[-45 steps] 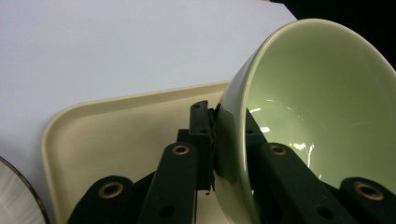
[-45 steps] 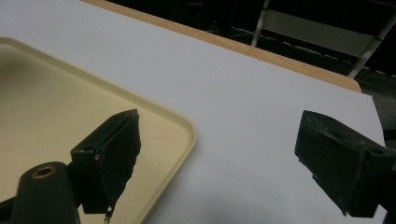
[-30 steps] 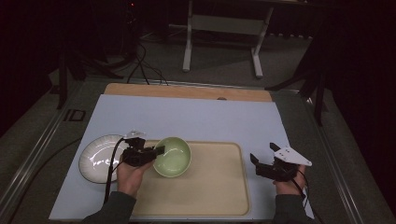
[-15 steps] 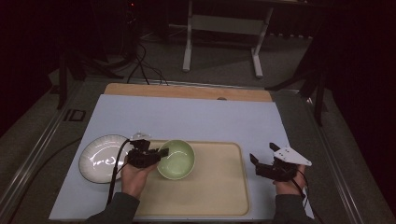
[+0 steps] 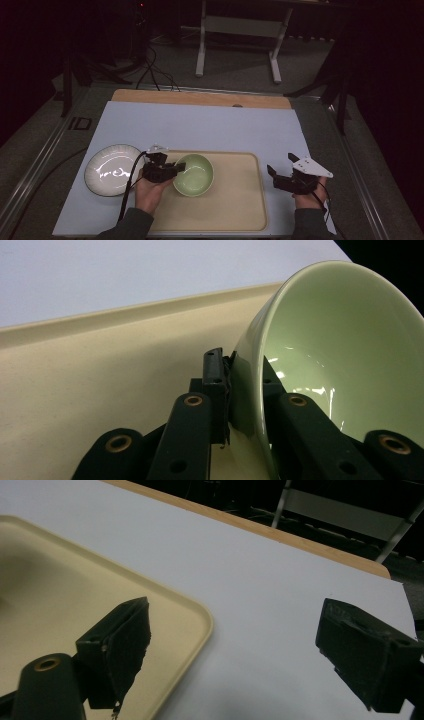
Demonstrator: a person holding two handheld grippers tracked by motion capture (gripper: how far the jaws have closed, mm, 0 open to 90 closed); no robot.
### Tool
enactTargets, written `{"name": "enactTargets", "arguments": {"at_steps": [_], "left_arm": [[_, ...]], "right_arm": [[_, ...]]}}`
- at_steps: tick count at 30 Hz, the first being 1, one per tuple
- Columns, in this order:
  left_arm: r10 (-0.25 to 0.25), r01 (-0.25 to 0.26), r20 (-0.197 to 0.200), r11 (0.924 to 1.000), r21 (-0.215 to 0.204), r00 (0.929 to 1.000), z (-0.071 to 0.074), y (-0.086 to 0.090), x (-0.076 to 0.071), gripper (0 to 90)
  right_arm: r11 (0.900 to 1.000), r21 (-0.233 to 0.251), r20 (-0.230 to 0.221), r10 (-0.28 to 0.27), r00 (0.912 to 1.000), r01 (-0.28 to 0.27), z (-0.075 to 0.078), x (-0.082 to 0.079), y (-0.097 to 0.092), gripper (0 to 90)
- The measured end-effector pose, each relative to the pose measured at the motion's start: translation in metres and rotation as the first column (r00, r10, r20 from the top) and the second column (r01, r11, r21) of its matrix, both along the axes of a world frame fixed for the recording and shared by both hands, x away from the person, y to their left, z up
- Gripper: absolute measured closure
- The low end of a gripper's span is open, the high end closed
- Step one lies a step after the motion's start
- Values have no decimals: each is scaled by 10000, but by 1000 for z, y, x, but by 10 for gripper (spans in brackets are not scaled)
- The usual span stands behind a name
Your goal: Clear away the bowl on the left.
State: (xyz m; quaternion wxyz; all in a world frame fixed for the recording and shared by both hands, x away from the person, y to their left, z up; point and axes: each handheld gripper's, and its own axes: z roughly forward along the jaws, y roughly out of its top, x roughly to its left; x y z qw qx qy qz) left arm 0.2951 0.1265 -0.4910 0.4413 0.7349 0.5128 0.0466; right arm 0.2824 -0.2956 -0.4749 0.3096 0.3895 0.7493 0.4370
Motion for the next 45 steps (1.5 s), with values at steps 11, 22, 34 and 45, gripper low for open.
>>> {"name": "enactTargets", "arguments": {"at_steps": [11,22,34,45], "left_arm": [[-205,209,-178,9995,237,9996,-9,-12,-1,825],[-245,262,-375,9985,471,9990,-18,-20,0,824],[-147,165,-157,9923,1225,9998,-23,-29,0,831],[-128,143,-172,9954,946,9998,-24,-27,4,709]], "right_arm": [[10000,-10,2,13,10000,-13,0,0,0,137],[10000,-8,-2,15,10000,-15,0,0,0,137],[10000,-51,-7,37,10000,-37,0,0,1,137],[10000,-70,-43,40,10000,-40,-1,0,1,137]]}}
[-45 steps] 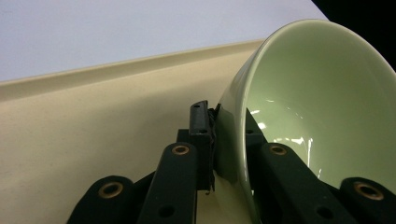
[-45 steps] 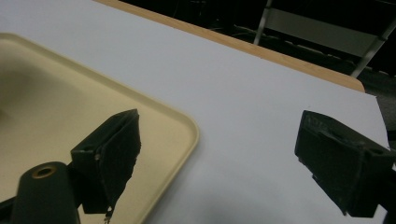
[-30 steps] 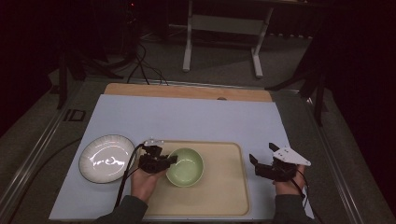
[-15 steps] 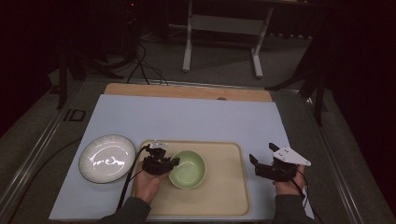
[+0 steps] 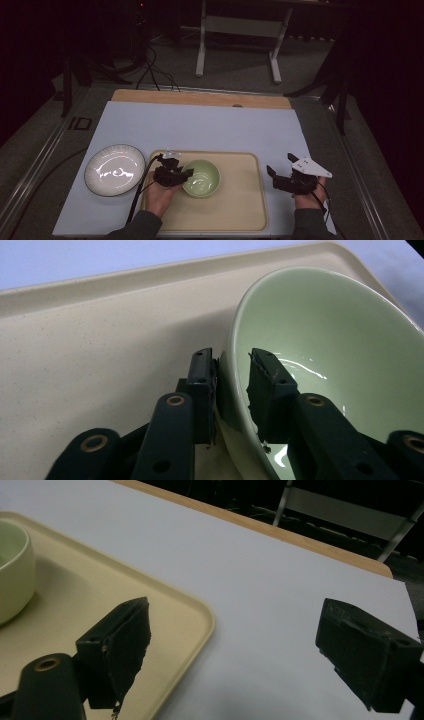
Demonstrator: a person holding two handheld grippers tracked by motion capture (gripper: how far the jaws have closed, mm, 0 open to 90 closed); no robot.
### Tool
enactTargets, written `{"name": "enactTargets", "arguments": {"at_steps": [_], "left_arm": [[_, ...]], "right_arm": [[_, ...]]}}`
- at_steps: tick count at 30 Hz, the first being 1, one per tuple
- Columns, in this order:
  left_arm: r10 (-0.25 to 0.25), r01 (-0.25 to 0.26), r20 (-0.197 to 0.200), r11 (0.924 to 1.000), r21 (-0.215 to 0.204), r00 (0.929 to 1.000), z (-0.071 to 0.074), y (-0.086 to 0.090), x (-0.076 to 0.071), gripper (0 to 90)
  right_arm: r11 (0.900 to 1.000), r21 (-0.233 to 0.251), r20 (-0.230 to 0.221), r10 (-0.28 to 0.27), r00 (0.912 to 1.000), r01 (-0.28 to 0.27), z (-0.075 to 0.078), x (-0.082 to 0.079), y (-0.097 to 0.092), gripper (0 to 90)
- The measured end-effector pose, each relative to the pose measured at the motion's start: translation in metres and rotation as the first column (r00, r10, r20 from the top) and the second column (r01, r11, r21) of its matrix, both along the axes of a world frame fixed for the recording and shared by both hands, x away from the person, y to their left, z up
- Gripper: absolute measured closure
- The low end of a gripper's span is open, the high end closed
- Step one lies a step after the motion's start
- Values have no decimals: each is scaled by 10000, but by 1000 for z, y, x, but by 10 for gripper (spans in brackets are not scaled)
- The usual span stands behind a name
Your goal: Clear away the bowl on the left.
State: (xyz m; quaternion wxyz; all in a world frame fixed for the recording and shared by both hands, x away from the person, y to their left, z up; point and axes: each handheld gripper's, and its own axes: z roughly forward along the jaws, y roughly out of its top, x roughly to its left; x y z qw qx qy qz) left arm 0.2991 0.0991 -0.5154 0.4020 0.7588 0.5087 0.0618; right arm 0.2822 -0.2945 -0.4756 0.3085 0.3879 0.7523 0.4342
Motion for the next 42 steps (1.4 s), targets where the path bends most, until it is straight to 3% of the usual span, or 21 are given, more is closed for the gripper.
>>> {"name": "enactTargets", "arguments": {"at_steps": [6,13,24,29,31,34,36,42], "left_arm": [[60,-59,46,9997,-232,10000,5,4,-1,620],[181,-151,644,9988,-458,9978,26,13,-7,550],[522,-511,1447,9986,-112,9881,50,31,-15,449],[1065,-1179,1856,9917,516,9768,59,42,-17,369],[1326,-1514,2107,9856,757,9685,64,50,-18,333],[1398,-1610,2169,9834,833,9661,65,52,-18,318],[1638,-1960,2513,9746,1086,9540,70,62,-19,306],[1789,-2157,2767,9704,1089,9442,74,76,-20,301]], "right_arm": [[10000,31,28,-5,10000,5,0,0,-1,137],[10000,29,34,3,10000,-3,1,0,0,137],[10000,53,37,-14,10000,14,1,0,-1,137],[10000,78,45,-25,10000,25,2,-1,-1,137],[9999,102,40,-35,10000,34,2,-1,-2,137],[9999,113,47,-35,10000,34,2,-1,-2,137],[9999,134,80,-54,10000,53,2,-1,-2,137],[9999,146,86,-87,9999,85,2,-1,-3,137]]}}
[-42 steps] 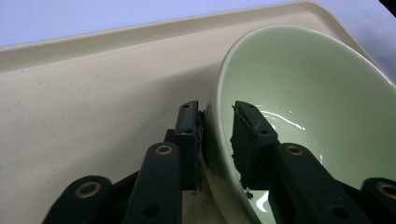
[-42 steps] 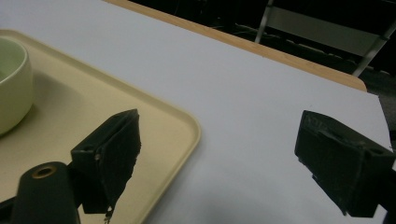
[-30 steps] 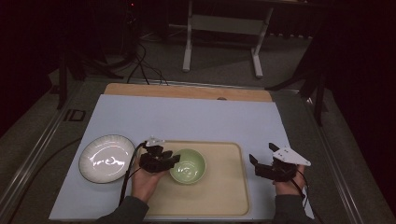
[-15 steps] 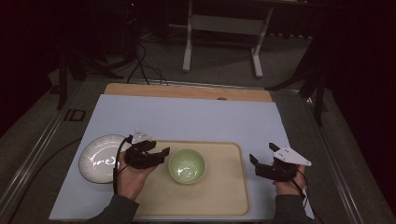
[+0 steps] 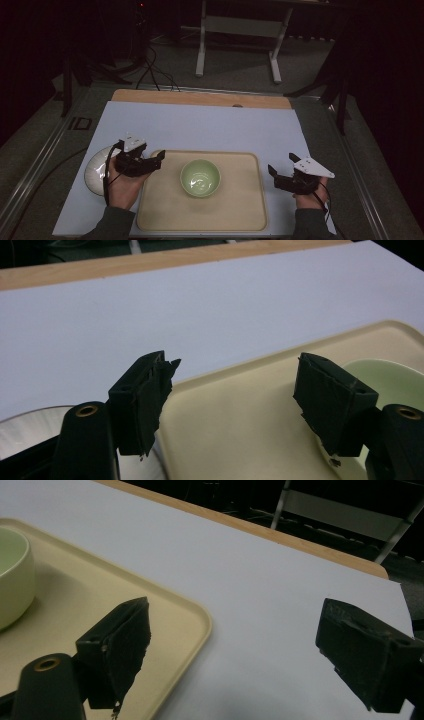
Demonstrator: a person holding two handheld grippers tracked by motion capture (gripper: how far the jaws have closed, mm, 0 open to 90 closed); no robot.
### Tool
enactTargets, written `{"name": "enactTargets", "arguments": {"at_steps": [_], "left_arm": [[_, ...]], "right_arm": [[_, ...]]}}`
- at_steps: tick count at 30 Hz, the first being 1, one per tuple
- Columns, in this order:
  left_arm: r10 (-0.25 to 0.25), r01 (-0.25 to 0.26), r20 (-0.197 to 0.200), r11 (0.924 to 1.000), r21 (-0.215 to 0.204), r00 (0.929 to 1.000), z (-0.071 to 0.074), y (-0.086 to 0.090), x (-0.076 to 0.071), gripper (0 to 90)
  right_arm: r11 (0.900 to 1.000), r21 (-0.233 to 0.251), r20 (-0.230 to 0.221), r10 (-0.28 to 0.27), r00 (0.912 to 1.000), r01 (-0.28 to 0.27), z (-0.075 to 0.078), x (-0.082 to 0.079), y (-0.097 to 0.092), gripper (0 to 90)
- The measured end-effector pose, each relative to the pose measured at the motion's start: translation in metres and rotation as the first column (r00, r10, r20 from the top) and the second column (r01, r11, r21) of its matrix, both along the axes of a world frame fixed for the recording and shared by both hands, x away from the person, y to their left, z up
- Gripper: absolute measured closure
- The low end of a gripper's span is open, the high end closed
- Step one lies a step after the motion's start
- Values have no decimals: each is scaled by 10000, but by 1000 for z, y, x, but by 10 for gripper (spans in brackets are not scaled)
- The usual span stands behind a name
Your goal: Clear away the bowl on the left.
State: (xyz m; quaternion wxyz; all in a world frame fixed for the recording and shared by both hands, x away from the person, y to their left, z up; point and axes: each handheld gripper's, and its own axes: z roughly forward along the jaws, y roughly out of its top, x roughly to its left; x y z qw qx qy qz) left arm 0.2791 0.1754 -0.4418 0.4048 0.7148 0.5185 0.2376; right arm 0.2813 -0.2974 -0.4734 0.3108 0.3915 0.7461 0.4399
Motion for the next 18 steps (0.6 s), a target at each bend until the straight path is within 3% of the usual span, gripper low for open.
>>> {"name": "enactTargets", "arguments": {"at_steps": [5,7,8,11,18], "left_arm": [[422,-418,258,9990,-166,9988,-1,25,0,299],[898,-902,329,9958,122,9954,-2,34,0,293],[898,-902,329,9958,122,9954,-2,34,0,282],[1511,-1541,493,9860,639,9873,-7,51,-5,264],[1979,-1996,382,9787,485,9795,-13,71,-13,243]], "right_arm": [[10000,13,-12,-88,10000,88,0,0,-2,137],[9999,26,-25,-100,9999,100,0,0,-3,137],[9999,26,-25,-100,9999,100,0,0,-3,137],[9999,-17,-77,-168,9998,167,0,0,-4,137],[9989,41,-187,-464,9987,465,-3,3,-10,137]]}}
